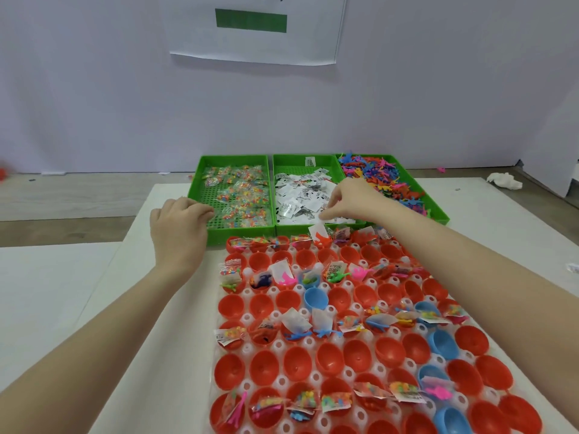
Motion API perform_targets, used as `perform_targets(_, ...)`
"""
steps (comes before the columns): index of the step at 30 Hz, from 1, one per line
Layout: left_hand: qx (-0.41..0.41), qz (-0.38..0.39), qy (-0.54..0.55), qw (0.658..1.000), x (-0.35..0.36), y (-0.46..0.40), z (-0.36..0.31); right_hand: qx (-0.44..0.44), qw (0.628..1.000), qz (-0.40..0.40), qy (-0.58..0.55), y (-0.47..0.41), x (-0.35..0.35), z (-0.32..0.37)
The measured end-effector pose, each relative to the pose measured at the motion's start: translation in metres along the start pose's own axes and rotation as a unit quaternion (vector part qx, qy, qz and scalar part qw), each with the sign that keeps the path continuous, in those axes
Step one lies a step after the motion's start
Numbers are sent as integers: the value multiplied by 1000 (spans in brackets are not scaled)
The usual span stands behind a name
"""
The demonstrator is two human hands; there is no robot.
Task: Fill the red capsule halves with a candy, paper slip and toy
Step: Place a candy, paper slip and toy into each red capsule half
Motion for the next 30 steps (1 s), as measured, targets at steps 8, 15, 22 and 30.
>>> perform_targets(8,-106,-1,226,968,-18,-1,27,103,994,-20,42,1,5,-13)
perform_targets(15,-191,45,343,919,-16,4,19,22,983,-152,-100,3,-19,1)
perform_targets(22,-262,225,537,770,-19,42,-47,-10,822,-173,-543,47,-27,56)
perform_targets(30,-233,390,660,599,-54,112,-125,-131,803,-210,-542,140,-48,118)
Point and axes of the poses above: each hand's wrist, its own y-axis away from the middle knuckle, its own x-axis out of the palm, z = x × y, the point moved 10 cm from there along -y, towards the middle knuckle, and after that the axes turned 14 degrees about -x, right-handed, at the moved point
